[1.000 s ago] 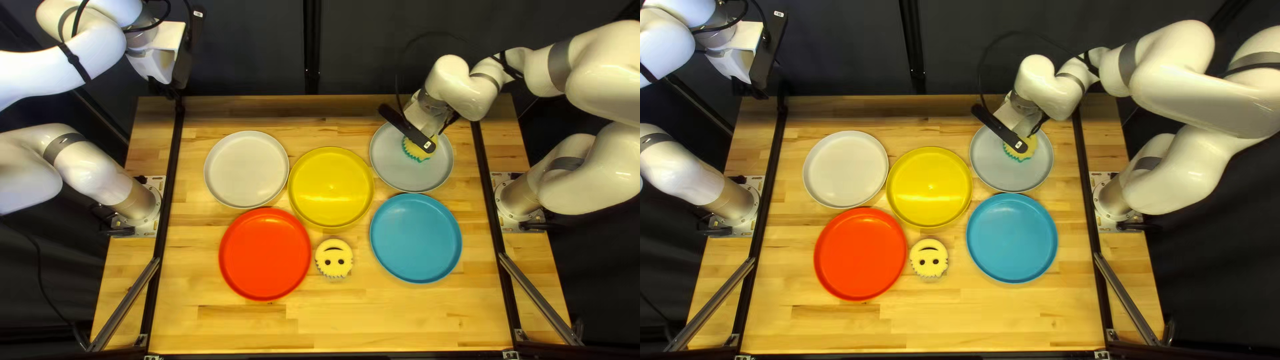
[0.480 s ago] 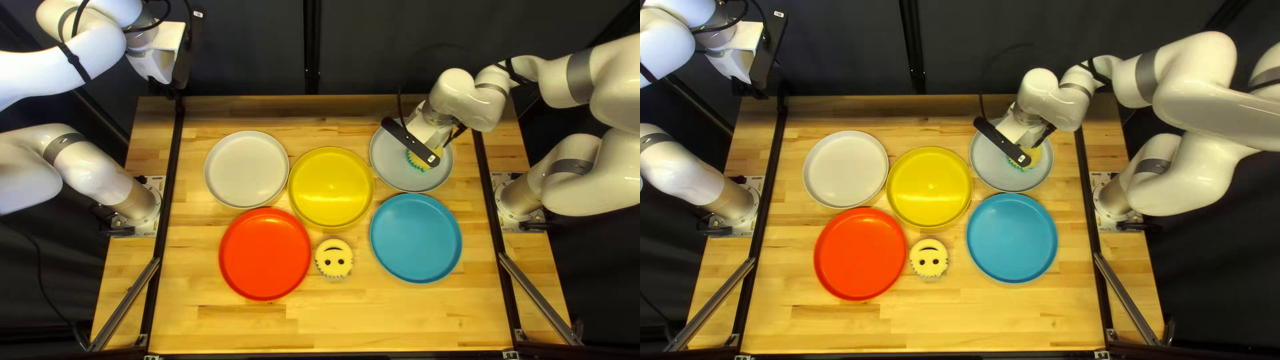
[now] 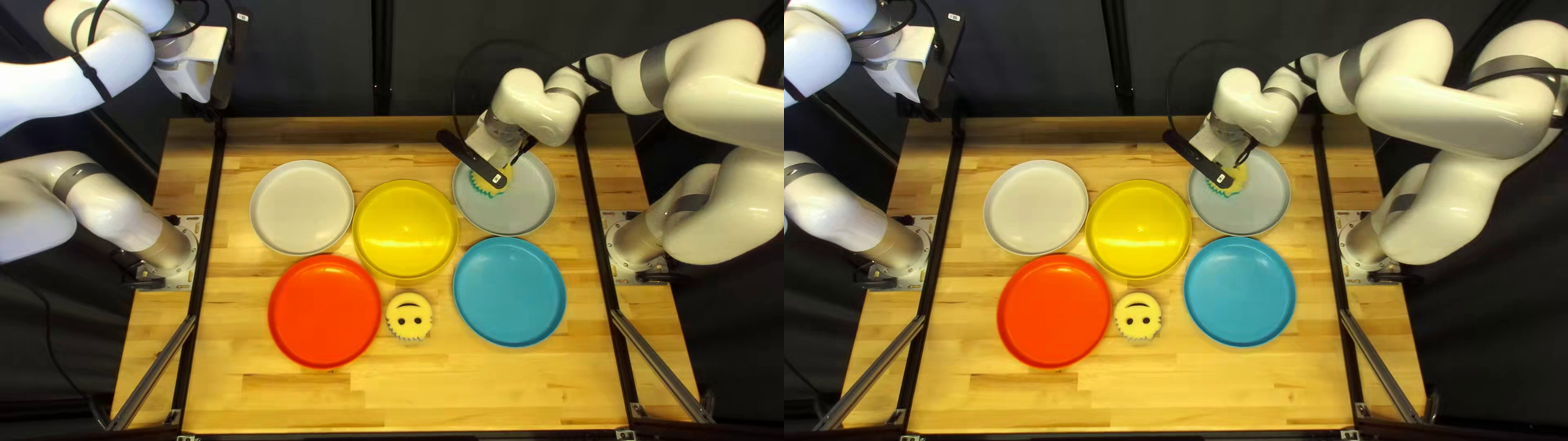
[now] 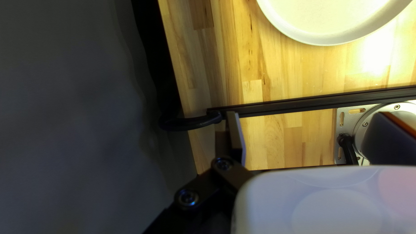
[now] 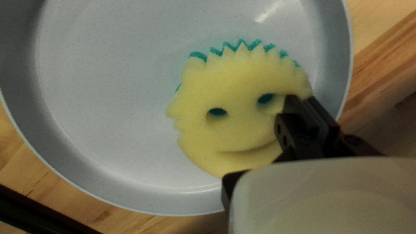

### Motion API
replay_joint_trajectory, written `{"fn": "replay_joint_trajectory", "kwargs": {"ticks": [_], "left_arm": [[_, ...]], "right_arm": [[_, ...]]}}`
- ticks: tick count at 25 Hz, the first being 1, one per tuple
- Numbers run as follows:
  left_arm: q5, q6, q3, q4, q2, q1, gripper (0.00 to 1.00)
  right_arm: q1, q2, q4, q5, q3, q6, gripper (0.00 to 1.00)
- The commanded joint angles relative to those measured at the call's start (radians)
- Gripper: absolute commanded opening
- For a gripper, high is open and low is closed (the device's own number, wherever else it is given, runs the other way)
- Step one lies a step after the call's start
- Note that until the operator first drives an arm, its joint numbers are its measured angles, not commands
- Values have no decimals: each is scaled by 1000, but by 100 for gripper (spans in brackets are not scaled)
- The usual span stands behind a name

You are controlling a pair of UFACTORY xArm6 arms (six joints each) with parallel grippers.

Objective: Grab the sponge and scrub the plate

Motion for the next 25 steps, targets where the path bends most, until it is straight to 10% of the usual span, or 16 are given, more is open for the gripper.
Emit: {"fn": "replay_joint_trajectory", "kwargs": {"ticks": [1, 10, 25], "left_arm": [[0, 0, 0, 0, 0, 0, 100], [0, 0, 0, 0, 0, 0, 100], [0, 0, 0, 0, 0, 0, 100]], "right_arm": [[8, -89, -10, 7, 98, 28, 0], [29, -212, -20, 53, 200, 84, 0], [-11, 225, 57, 328, -463, 38, 0]]}}
